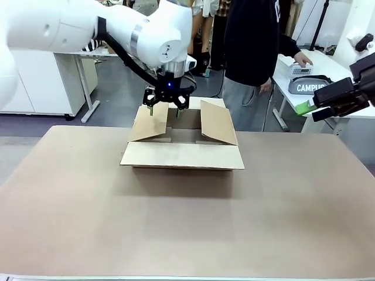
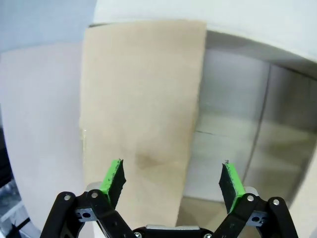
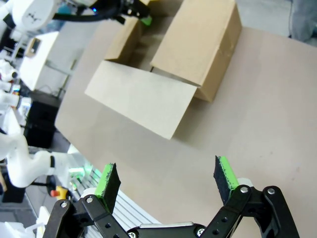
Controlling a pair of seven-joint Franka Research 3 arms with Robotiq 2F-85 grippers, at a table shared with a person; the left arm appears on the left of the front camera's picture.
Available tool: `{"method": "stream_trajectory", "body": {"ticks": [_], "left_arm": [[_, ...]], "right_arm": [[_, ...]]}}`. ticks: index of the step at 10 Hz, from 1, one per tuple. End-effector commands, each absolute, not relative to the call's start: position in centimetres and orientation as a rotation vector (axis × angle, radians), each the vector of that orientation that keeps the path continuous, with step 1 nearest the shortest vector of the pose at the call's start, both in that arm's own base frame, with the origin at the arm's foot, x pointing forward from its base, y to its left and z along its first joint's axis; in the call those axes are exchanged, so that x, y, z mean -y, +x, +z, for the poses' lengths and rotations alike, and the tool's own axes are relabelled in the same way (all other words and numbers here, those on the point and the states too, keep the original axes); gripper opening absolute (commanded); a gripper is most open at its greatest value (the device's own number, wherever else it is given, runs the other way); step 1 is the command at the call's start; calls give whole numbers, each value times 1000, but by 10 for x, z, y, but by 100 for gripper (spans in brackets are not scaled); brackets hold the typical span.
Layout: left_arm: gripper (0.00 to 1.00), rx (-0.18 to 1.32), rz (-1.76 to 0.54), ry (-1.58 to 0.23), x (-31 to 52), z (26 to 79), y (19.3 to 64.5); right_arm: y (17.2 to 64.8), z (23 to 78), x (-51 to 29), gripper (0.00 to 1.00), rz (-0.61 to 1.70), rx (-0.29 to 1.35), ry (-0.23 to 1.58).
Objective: Pack the gift set into the box.
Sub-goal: Place both hands on the side flaps of the Package Box and spread them outward.
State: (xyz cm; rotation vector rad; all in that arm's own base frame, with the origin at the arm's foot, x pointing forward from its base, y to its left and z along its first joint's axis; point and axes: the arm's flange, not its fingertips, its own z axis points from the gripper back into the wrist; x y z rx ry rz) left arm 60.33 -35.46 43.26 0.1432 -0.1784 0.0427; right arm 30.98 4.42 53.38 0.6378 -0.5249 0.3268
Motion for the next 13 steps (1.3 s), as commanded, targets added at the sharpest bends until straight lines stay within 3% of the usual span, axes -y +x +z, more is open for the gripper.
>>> {"method": "stream_trajectory", "body": {"ticks": [1,4,9,13], "left_arm": [[100,207,97,306,357,436,605],[100,201,108,385,357,426,604],[100,297,151,363,335,461,587],[100,261,231,394,308,458,596]], "right_arm": [[313,535,-43,100,352,537,658],[313,535,-43,100,352,537,658],[313,535,-43,100,352,537,658],[313,535,-43,100,352,537,658]]}}
